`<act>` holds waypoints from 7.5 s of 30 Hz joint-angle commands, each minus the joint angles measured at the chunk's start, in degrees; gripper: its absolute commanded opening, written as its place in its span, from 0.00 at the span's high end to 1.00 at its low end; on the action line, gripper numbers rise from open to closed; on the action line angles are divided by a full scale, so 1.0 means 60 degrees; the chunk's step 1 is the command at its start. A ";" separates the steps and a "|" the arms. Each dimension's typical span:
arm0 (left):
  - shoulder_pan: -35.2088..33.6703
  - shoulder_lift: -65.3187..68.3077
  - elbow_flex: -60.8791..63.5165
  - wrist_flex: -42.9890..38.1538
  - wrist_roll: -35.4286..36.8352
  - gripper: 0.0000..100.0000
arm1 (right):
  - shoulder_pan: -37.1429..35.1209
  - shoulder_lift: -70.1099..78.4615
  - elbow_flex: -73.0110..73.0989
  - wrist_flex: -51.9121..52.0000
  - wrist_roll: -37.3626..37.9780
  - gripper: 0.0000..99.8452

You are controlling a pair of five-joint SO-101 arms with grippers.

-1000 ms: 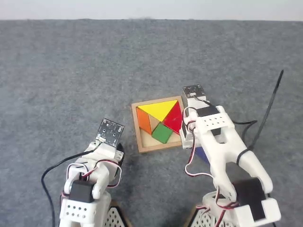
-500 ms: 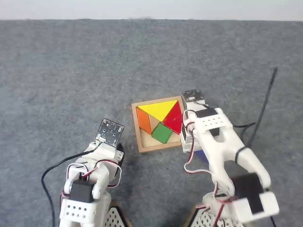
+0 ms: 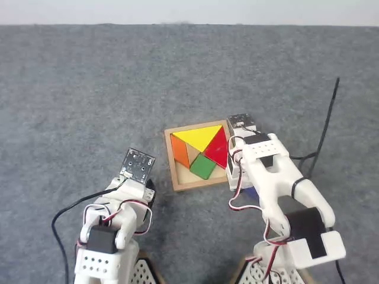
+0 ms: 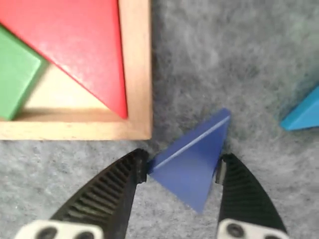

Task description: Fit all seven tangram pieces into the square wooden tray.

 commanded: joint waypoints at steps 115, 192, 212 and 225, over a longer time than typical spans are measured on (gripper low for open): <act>0.0000 -0.0015 -0.0066 0.0264 0.0059 0.91 | -0.1824 -0.0974 -0.4352 0.2982 0.2579 0.75; 0.0000 -0.0015 -0.0066 0.0264 0.0059 0.91 | 0.3421 0.3319 -0.4864 0.1341 0.1509 0.75; 0.0000 -0.0015 -0.0066 0.0264 0.0059 0.91 | 0.3392 0.3245 -0.4718 0.1297 0.1465 0.95; 0.0000 -0.0015 -0.0066 0.0264 0.0059 0.91 | 0.3392 0.3231 -0.4777 0.1209 0.3004 0.73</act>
